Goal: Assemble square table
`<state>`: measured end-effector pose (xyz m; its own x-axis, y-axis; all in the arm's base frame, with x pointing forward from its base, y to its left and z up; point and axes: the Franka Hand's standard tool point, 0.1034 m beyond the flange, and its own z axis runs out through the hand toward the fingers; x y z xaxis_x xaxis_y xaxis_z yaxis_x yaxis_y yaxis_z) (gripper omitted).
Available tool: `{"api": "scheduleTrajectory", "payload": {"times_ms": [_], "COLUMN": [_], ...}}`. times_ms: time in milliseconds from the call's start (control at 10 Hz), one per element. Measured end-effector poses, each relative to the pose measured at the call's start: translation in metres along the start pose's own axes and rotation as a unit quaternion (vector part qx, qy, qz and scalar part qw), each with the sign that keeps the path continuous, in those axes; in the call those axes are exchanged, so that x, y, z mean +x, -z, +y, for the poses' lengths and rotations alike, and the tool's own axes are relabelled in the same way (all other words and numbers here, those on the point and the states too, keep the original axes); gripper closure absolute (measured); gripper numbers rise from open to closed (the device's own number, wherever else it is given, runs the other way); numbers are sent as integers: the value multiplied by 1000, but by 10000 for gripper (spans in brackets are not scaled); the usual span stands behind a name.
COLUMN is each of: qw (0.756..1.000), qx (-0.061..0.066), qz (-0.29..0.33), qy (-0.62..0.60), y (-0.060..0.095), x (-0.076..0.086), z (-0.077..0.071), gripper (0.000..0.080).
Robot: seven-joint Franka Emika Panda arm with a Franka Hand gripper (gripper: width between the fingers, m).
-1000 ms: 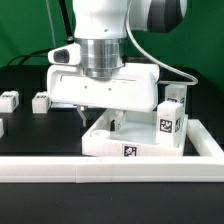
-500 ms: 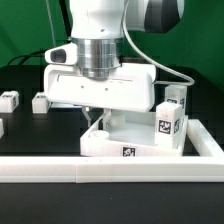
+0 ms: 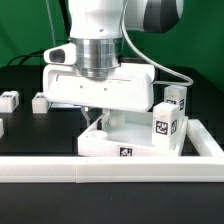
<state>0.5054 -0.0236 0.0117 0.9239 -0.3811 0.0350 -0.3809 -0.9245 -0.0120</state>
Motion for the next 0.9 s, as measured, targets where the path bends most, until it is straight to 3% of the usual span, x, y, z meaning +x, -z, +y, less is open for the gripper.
{"api": "scheduleTrajectory", "payload": {"times_ms": [400,900], "qw": [1000,987], "qx": [0,-2], "qz": [0,1], "qy": [10,163], "y": [0,0], "x": [0,2], "z": [0,3], "gripper": [736,736]}}
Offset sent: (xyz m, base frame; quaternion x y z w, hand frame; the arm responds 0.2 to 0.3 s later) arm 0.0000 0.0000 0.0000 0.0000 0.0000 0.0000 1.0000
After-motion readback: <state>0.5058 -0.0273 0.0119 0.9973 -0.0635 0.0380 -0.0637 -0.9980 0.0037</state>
